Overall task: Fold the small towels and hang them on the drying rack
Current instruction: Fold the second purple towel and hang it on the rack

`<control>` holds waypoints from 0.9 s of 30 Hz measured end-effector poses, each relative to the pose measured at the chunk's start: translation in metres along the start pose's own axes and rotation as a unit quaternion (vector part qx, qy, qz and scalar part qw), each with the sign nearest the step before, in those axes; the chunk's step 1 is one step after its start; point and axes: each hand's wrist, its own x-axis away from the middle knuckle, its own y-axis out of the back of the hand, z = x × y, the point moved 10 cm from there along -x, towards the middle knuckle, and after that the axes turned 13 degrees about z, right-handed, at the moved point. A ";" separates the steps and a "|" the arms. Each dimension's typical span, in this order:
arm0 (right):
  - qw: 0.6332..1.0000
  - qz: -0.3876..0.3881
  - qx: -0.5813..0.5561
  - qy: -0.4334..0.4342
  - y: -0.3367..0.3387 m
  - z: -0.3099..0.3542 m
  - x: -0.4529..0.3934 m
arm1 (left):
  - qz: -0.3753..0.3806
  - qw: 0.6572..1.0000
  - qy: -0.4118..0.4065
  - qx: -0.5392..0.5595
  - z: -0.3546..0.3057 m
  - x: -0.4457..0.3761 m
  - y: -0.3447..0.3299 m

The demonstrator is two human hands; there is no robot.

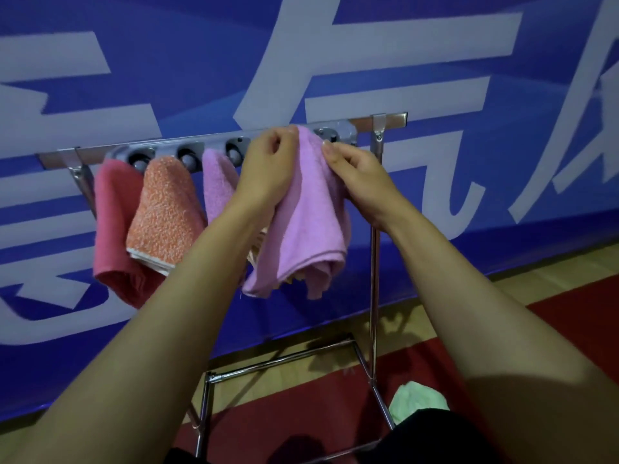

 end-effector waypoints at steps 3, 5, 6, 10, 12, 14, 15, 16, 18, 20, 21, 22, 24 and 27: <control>0.997 -0.077 0.023 0.004 0.022 -0.002 -0.022 | 0.004 0.999 0.042 0.024 0.023 -0.021 -0.001; 0.989 -0.128 0.067 -0.018 0.032 -0.004 -0.035 | -0.009 0.997 0.062 0.036 0.037 -0.032 -0.003; 0.984 -0.146 0.097 -0.034 0.034 -0.007 -0.041 | -0.024 0.997 0.074 0.027 0.041 -0.037 -0.004; 0.943 -0.209 0.243 -0.090 0.030 -0.023 -0.051 | -0.087 0.987 0.107 -0.080 0.036 -0.041 -0.014; 0.927 -0.229 0.281 -0.094 0.031 -0.027 -0.049 | -0.096 0.988 0.088 -0.082 0.035 -0.041 -0.021; 0.921 -0.233 0.302 -0.081 0.032 -0.025 -0.048 | -0.090 0.989 0.064 -0.098 0.035 -0.043 -0.024; 0.919 -0.232 0.309 -0.075 0.033 -0.024 -0.048 | -0.086 0.989 0.058 -0.105 0.037 -0.044 -0.024; 0.920 -0.224 0.315 -0.072 0.033 -0.024 -0.048 | -0.082 0.989 0.056 -0.109 0.040 -0.046 -0.024; 0.924 -0.194 0.322 -0.075 0.033 -0.025 -0.051 | -0.069 0.989 0.046 -0.120 0.041 -0.047 -0.027; 0.935 -0.168 0.305 -0.064 0.032 -0.024 -0.049 | -0.050 0.991 0.034 -0.120 0.041 -0.045 -0.031; 0.943 -0.155 0.291 -0.048 0.031 -0.023 -0.048 | -0.039 0.992 0.027 -0.118 0.041 -0.044 -0.034; 0.949 -0.133 0.284 -0.031 0.028 -0.021 -0.046 | -0.031 0.992 0.020 -0.119 0.043 -0.042 -0.036; 0.955 -0.082 0.284 -0.004 0.019 -0.021 -0.042 | -0.031 0.993 0.012 -0.117 0.047 -0.040 -0.040; 0.963 -0.064 0.260 0.011 0.015 -0.026 -0.040 | -0.035 0.994 0.011 -0.107 0.050 -0.035 -0.047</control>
